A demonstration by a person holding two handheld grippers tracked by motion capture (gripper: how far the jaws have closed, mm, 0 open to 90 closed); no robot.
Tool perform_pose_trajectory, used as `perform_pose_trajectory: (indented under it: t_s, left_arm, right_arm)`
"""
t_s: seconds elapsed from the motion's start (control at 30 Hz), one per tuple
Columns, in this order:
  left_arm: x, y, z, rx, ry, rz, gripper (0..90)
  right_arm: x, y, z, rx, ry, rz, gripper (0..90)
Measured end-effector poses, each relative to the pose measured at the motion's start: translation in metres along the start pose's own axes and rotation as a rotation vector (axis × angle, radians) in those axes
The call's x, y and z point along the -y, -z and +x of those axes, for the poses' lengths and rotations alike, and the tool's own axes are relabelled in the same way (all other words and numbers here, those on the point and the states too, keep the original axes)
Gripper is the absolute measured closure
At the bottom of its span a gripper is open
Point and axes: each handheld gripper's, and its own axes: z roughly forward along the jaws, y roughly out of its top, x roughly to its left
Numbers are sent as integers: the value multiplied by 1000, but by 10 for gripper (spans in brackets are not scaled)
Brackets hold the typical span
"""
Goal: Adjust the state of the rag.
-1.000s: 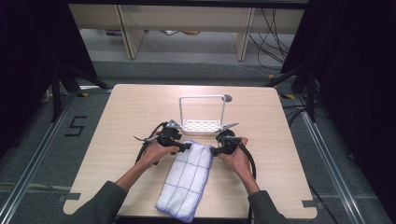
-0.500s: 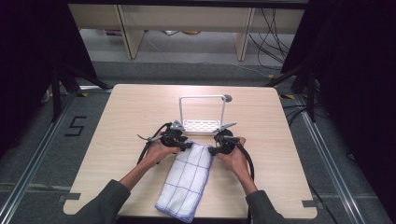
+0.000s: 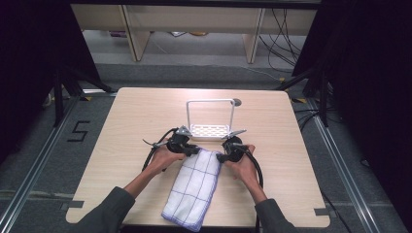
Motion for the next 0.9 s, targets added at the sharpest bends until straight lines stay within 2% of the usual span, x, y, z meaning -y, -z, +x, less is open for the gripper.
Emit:
perform_pose_trajectory:
  t_s: [0.03, 0.07, 0.1, 0.13, 0.17, 0.23, 0.3, 0.4, 0.43, 0.47, 0.5, 0.57, 0.6, 0.63, 0.7, 0.73, 0.77, 0.8, 0.83, 0.87, 0.9]
  left_arm:
    - [0, 0, 0, 0, 0, 0, 794]
    - [0, -1, -1, -2, 8, -12, 799]
    - [0, 1, 0, 0, -14, 4, 802]
    - [0, 1, 0, 0, -14, 4, 807]
    - [0, -1, -2, 1, 11, -20, 807]
    - [1, 1, 0, 5, -13, -5, 818]
    - [1, 1, 1, 5, -14, -5, 824]
    - [1, 2, 0, 3, -9, -7, 827]
    - [1, 3, -1, 1, 11, -31, 827]
    - [1, 3, -1, 1, 11, -31, 827]
    - [1, 6, -1, -1, 10, -35, 827]
    - [0, 11, -1, -4, -5, -34, 828]
    - [-1, 13, -3, -5, 7, -54, 828]
    - [-2, 16, -3, -6, -4, -61, 829]
    - [-2, 20, -5, -13, -12, -64, 829]
    - [-3, 22, -7, -14, -6, -83, 829]
    - [-4, 26, -9, -14, -7, -91, 829]
    - [-4, 32, -10, -9, -15, -103, 829]
    - [-4, 32, -10, -9, -15, -103, 829]
    - [-5, 35, -11, -10, -16, -111, 829]
    - [-6, 38, -12, -11, -14, -118, 829]
  right_arm:
    - [0, 0, 0, 0, 0, 0, 531]
    - [0, 2, 2, -6, -12, 6, 575]
    - [0, 1, 2, -12, -2, -4, 608]
    - [0, 1, 2, -12, -2, -4, 608]
    - [0, 1, 1, -27, 3, -5, 660]
    - [2, 1, 0, -78, -8, -13, 762]
    - [4, 0, -2, -93, -20, -24, 809]
    - [5, 0, -2, -108, -22, -32, 840]
    - [4, 1, 0, -110, -19, -25, 845]
    - [4, 1, 0, -110, -19, -25, 845]
    - [2, 3, 0, -111, 25, -44, 850]
    - [-1, 8, 2, -119, 35, -60, 851]
    - [-2, 10, 2, -116, 39, -70, 852]
    - [-3, 11, 2, -119, 54, -93, 852]
    - [-5, 15, 3, -123, 58, -95, 853]
    - [-6, 19, 4, -126, 61, -102, 853]
    - [-8, 20, 6, -120, 70, -128, 853]
    - [-10, 26, 9, -145, 70, -140, 853]
    - [-10, 26, 9, -145, 70, -140, 853]
    - [-12, 30, 10, -137, 90, -132, 852]
    - [-13, 32, 13, -144, 73, -150, 853]
